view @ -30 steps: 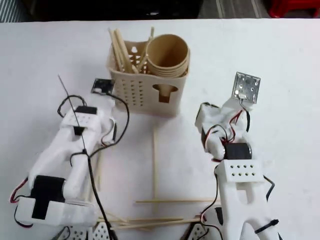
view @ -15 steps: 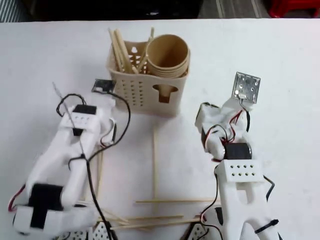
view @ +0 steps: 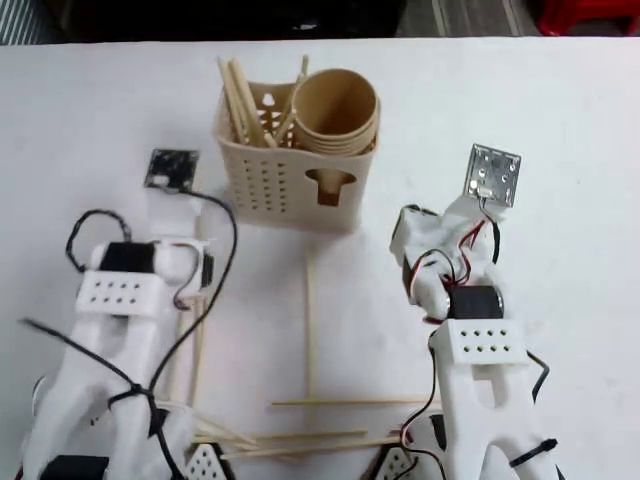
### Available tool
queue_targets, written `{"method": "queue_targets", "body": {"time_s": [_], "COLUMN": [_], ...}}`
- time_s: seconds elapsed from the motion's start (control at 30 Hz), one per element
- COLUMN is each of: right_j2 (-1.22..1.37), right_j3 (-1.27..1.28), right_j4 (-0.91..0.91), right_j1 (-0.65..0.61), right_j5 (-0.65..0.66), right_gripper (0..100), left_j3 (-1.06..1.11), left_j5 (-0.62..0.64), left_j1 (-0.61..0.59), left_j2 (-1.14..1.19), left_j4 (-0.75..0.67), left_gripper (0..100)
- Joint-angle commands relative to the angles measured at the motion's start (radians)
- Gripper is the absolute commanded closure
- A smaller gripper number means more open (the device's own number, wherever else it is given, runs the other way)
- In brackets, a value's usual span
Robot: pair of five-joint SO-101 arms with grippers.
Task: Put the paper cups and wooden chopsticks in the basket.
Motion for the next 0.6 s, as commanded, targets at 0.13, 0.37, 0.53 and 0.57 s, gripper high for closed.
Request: {"method": "queue_targets", "body": {"time_s": [0.13,0.37,0.53,0.57], "right_j2": [-0.018,-0.018,-0.018,-0.018], "right_j3": [-0.006,-0.006,-0.006,-0.006], "right_j4": [-0.013,-0.01,-0.008,-0.008], "right_j1": [0.007,0.007,0.007,0.007], "right_j5": [-0.003,-0.003,-0.003,-0.003], "right_gripper": [94.7,94.7,94.7,94.7], "left_j3": [0.16,0.232,0.241,0.241], "left_j5": [-0.052,-0.063,-0.063,-0.063], "left_j1": [-0.085,-0.085,-0.051,-0.045], "left_j2": [-0.035,-0.035,-0.031,-0.031], "left_j4": [-0.186,-0.261,-0.255,-0.25], "left_gripper": [69,70,70,70]}}
